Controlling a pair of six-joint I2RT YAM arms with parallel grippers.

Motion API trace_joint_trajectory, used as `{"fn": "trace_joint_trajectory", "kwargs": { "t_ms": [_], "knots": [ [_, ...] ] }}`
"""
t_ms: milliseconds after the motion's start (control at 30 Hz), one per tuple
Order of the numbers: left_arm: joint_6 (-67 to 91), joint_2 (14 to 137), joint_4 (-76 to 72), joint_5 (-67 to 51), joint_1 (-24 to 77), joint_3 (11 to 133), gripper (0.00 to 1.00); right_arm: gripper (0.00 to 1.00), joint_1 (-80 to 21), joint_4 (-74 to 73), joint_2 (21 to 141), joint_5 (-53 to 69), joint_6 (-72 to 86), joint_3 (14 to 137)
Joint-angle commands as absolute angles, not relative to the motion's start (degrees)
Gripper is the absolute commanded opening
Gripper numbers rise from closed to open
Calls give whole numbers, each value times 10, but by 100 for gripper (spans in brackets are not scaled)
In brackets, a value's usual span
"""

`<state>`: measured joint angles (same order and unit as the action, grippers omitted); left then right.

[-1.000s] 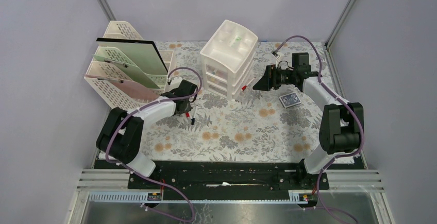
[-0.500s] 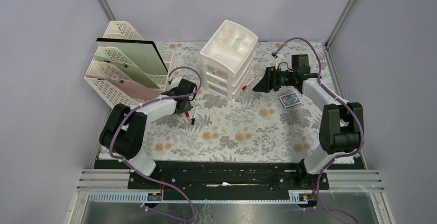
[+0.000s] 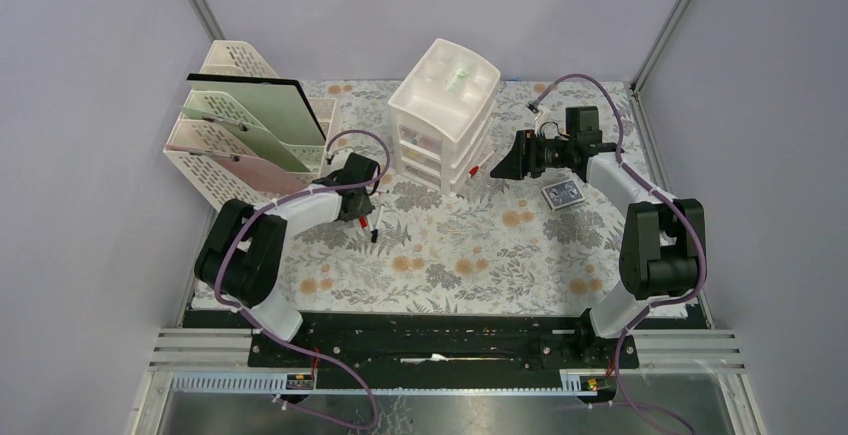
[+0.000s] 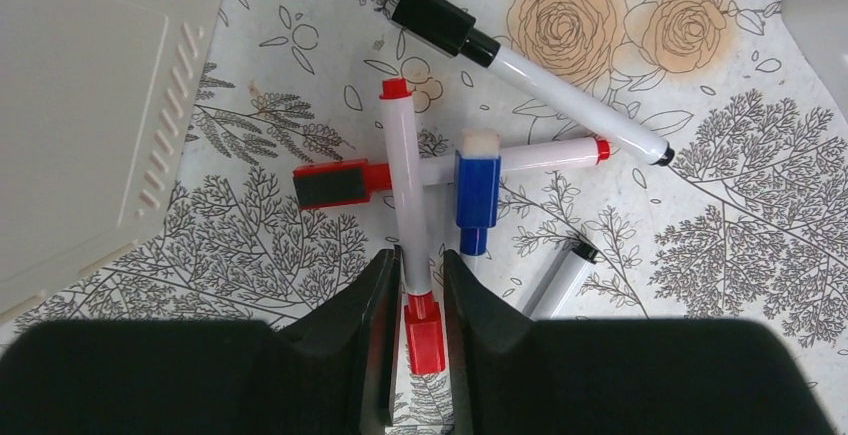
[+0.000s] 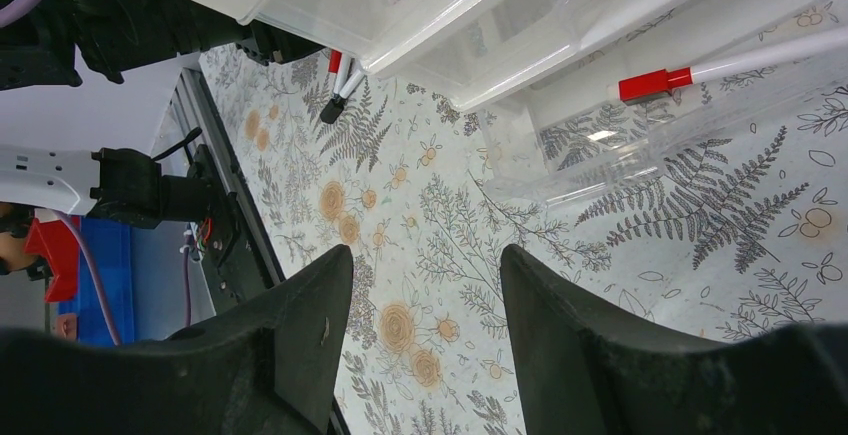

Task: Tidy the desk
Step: Pick up the stationery from the center of the board.

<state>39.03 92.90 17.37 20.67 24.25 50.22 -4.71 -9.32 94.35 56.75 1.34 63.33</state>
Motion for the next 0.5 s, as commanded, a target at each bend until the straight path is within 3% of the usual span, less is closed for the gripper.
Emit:
{"fn": "trace_joint_trajectory", "kwargs": {
  "t_ms": [0, 233, 467],
  "knots": [
    [390, 941, 149, 189, 237, 500, 26, 63, -43, -73, 918, 588, 15, 631],
    [390, 944, 142, 166, 233, 500, 23, 63, -44, -73, 915, 589, 14, 629],
    [387, 919, 155, 152, 234, 512, 0, 63, -43, -73, 911, 593, 14, 628]
  ]
}}
